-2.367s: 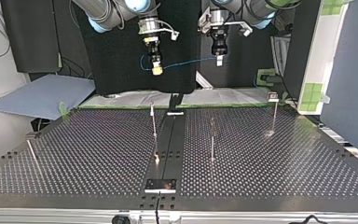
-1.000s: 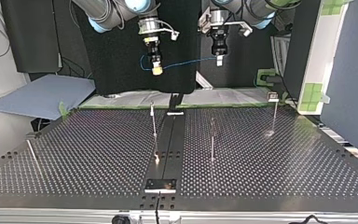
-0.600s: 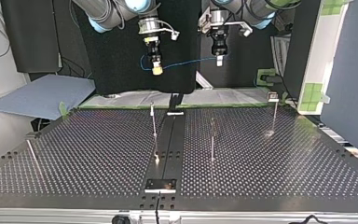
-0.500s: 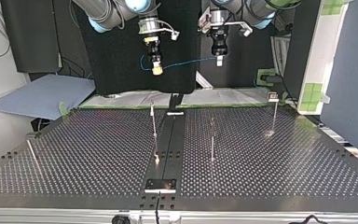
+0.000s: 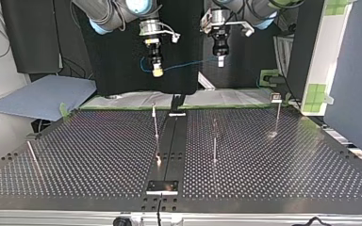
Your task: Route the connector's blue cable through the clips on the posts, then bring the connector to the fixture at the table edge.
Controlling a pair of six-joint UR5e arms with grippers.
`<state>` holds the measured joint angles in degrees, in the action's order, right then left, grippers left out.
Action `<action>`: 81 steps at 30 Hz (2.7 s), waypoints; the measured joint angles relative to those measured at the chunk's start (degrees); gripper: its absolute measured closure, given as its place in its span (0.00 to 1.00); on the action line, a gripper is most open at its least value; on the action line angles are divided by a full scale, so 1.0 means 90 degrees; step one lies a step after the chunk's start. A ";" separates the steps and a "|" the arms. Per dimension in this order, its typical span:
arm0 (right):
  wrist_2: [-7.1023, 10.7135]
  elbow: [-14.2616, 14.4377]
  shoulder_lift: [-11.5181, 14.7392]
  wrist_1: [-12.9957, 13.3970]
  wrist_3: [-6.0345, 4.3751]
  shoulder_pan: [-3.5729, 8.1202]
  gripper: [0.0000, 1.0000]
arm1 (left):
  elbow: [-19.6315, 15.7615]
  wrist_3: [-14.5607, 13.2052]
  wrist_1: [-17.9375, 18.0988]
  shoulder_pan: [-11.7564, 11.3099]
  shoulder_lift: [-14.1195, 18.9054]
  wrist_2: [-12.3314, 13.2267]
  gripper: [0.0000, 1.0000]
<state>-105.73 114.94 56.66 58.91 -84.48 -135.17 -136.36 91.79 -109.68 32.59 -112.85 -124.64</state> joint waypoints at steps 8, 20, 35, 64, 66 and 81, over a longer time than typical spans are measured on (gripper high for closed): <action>-0.0273 -0.0232 -0.0385 -0.0390 0.0000 0.0126 1.00 | 0.0015 -0.0313 -0.0358 0.0410 0.0073 -0.0385 1.00; -0.0295 -0.0245 -0.0507 -0.1022 0.0000 0.0131 1.00 | 0.0017 -0.0346 -0.0411 0.0637 0.0076 -0.0462 1.00; -0.0081 -0.0703 -0.0021 -0.1566 -0.0402 0.0121 1.00 | 0.0428 0.0019 -0.0924 0.0494 0.0309 -0.0596 1.00; 0.0771 -0.1627 0.1169 -0.2716 -0.0557 0.0510 1.00 | 0.1274 -0.0044 -0.1935 -0.0206 0.1233 -0.1168 1.00; 0.0777 -0.1670 0.1170 -0.2747 -0.0557 0.0557 1.00 | 0.1355 -0.0048 -0.2010 -0.0269 0.1234 -0.1116 1.00; 0.1163 -0.1964 0.1058 -0.2865 -0.0623 0.0801 1.00 | 0.1955 -0.0063 -0.2531 -0.0952 0.1229 -0.0463 1.00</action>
<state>-95.26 97.27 66.18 33.13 -90.09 -127.96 -118.77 91.23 -132.46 24.02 -101.80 -128.80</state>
